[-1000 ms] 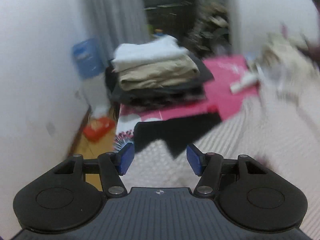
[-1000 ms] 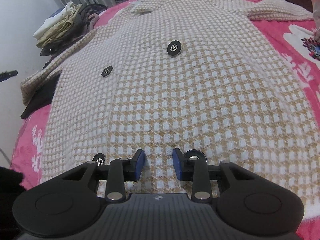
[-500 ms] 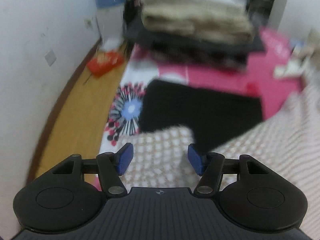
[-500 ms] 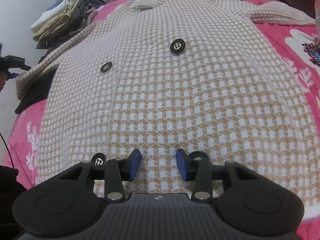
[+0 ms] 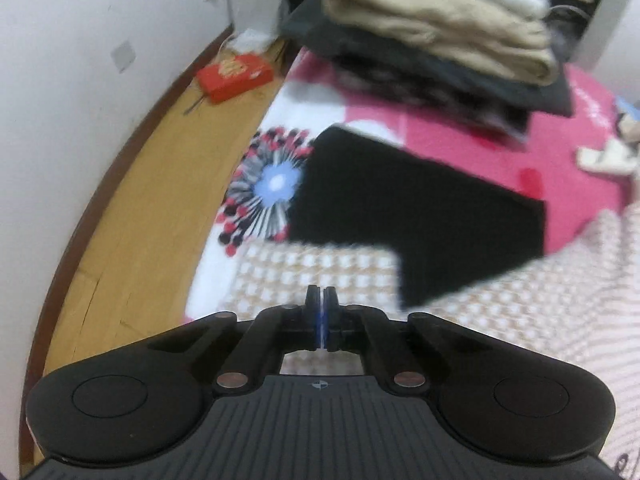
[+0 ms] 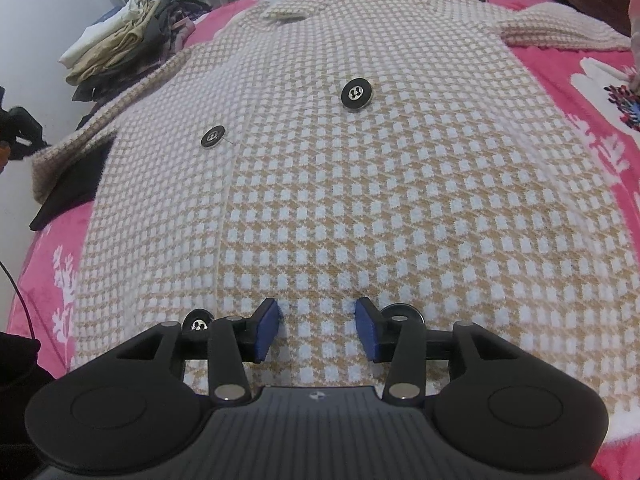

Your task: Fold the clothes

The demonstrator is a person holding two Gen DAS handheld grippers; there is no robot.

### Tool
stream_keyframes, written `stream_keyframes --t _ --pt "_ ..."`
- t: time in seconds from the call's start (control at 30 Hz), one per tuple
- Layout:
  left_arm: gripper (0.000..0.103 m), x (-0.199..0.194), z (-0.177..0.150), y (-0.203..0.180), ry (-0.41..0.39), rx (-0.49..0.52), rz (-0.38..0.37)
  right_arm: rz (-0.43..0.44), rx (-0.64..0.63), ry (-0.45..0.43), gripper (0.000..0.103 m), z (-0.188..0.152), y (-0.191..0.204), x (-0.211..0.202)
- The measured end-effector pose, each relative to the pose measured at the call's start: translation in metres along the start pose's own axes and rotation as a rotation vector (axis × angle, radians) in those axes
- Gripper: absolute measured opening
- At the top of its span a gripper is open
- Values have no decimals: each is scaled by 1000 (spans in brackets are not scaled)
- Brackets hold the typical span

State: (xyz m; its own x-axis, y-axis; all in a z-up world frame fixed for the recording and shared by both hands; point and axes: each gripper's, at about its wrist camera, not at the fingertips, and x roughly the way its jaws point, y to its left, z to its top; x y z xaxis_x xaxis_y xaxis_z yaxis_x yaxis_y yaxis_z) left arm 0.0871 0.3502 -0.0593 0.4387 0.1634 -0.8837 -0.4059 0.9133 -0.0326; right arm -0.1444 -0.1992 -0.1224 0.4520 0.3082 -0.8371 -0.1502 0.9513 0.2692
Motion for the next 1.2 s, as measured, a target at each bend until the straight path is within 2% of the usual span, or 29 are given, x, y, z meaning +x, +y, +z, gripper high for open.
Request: stream_keyframes --t 0.03,0.07,0.1,0.17,0.23,0.3,0.37,0.4,0.47,0.53,0.57,0.63,0.67,0.8,0.93,1.03,1.07,1.1,1.2 --pt "20 -6 0 -7 -26 35 -14 0 -1 -1 48 0 0 0" --pt "40 -10 0 -15 -40 76 -23 -1 -2 -1 48 0 1 0" --pt "48 -11 0 -25 -40 117 -14 -3 -2 -3 48 0 1 0" --pt "50 -7 0 -44 -18 198 28 -4 -1 -7 48 -1 2 0" --pt "50 8 -1 -58 39 247 74 -4 3 -12 49 -1 2 0" --pt "50 27 -3 -64 85 253 119 -1 8 -16 50 -2 1 0" --pt "49 40 -4 -65 87 246 184 6 8 -18 53 -2 1 0" --pt "46 44 -4 -63 86 234 216 11 5 -18 56 -2 1 0" --pt "40 45 -3 -50 83 164 208 20 -4 -19 62 -3 3 0" --pt "30 42 -2 -37 71 94 182 24 -26 -18 70 -3 7 2" --pt "21 37 -3 -32 54 75 181 20 -42 -17 72 -3 10 3" --pt "17 22 -2 -23 13 30 180 11 -83 -13 80 -4 18 5" --pt "16 12 -1 -18 -13 -1 175 5 -87 -15 81 -5 20 5" --pt "15 -30 9 1 -146 -126 160 -11 -91 -22 83 -7 25 6" --pt "15 -55 42 38 -301 -354 261 3 -61 -24 83 -5 21 5" --pt "18 -29 73 70 -315 -508 297 -2 -65 -25 84 -4 21 7" --pt "27 -20 79 81 -326 -557 301 -7 -69 -25 84 -5 22 7" --pt "32 -12 82 90 -332 -595 300 -10 -71 -25 84 -5 23 7" --pt "35 1 79 109 -341 -696 321 -12 -64 -25 83 -5 23 7"
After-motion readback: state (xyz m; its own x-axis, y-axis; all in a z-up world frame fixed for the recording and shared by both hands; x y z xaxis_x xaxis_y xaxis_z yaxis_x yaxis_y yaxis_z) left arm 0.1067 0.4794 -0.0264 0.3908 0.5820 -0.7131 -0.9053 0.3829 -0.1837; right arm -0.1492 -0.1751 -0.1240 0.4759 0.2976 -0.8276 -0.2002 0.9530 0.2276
